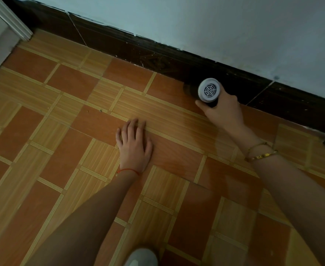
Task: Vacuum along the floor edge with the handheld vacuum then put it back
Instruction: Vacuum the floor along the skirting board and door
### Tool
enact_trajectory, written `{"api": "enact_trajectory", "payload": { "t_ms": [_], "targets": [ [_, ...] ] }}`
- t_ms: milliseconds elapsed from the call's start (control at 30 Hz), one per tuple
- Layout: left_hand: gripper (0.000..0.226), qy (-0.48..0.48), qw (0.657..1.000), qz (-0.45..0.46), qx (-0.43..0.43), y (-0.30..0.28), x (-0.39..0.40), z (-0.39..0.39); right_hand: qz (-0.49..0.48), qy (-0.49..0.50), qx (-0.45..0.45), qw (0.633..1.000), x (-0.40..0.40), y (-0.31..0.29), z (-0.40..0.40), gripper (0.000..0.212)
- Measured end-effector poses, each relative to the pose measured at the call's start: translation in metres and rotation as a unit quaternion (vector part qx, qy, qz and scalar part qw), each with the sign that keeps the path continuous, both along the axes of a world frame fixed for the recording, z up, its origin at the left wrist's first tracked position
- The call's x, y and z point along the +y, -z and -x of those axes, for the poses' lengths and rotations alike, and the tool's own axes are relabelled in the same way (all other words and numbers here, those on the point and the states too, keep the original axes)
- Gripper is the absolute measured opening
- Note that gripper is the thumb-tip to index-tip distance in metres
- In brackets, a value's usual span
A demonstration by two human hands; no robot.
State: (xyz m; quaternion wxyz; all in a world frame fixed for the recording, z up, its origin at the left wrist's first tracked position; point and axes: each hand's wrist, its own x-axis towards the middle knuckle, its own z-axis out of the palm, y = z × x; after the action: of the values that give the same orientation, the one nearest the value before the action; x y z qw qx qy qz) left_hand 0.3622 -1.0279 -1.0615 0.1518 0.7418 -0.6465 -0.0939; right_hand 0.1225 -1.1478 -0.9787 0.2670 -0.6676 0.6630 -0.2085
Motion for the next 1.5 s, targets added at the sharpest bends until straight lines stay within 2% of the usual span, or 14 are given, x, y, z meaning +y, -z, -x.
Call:
{"api": "enact_trajectory", "payload": {
  "t_ms": [100, 300, 700, 1000, 1200, 1500],
  "targets": [
    [0.054, -0.015, 1.000, -0.001, 0.005, -0.002, 0.001, -0.005, -0.001, -0.016, 0.004, 1.000, -0.005, -0.003, -0.011, 0.066],
    [0.054, -0.040, 0.998, -0.012, -0.041, 0.000, 0.003, -0.039, -0.009, -0.067, 0.025, 0.997, -0.027, -0.008, -0.052, 0.064],
    [0.048, -0.079, 0.996, -0.005, -0.032, 0.005, 0.002, -0.051, 0.023, -0.153, -0.001, 0.988, -0.080, 0.008, -0.160, 0.057],
    [0.047, -0.080, 0.997, 0.008, -0.020, 0.005, 0.001, -0.051, 0.028, -0.170, -0.012, 0.985, -0.106, 0.016, -0.219, 0.059],
    [0.048, -0.075, 0.997, 0.001, -0.021, 0.005, 0.001, -0.053, 0.026, -0.162, -0.016, 0.986, -0.102, 0.017, -0.204, 0.057],
    [0.049, -0.077, 0.997, -0.005, -0.020, 0.005, 0.001, -0.051, 0.028, -0.119, -0.003, 0.992, -0.061, 0.005, -0.123, 0.059]
  ]
}}
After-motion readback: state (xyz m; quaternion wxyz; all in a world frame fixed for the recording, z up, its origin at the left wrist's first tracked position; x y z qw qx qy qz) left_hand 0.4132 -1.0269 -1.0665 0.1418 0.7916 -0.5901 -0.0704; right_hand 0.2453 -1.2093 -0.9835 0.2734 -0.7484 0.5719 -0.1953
